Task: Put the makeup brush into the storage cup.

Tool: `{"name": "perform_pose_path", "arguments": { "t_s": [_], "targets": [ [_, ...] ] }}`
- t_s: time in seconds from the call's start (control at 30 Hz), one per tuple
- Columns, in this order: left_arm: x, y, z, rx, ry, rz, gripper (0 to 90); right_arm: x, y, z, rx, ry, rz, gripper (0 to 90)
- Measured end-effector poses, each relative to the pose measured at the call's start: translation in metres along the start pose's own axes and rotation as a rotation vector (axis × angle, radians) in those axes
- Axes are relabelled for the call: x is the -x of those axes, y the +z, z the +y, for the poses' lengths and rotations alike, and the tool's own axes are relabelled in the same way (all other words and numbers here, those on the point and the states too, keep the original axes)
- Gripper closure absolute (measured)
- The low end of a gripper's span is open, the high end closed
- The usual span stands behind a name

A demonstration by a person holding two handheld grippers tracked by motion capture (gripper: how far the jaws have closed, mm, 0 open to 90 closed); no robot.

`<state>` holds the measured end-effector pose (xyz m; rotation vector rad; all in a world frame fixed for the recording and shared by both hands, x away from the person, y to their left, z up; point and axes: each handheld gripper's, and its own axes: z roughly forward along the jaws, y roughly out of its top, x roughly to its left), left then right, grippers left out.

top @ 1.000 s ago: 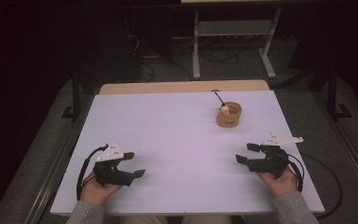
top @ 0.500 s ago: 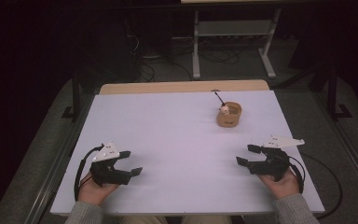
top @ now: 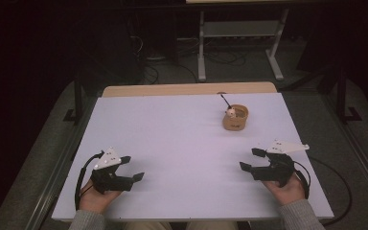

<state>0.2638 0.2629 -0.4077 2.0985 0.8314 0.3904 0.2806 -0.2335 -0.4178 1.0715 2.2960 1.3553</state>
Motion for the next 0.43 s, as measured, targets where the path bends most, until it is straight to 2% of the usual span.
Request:
{"name": "perform_pose_path", "arguments": {
  "t_s": [0.43],
  "targets": [
    [-0.0018, 0.0005, -0.0014, 0.000, -0.010, -0.009, 18.5, 0.0013, -0.0012, 0.0014, 0.013, -0.001, -0.012, 21.7]
  ]
}}
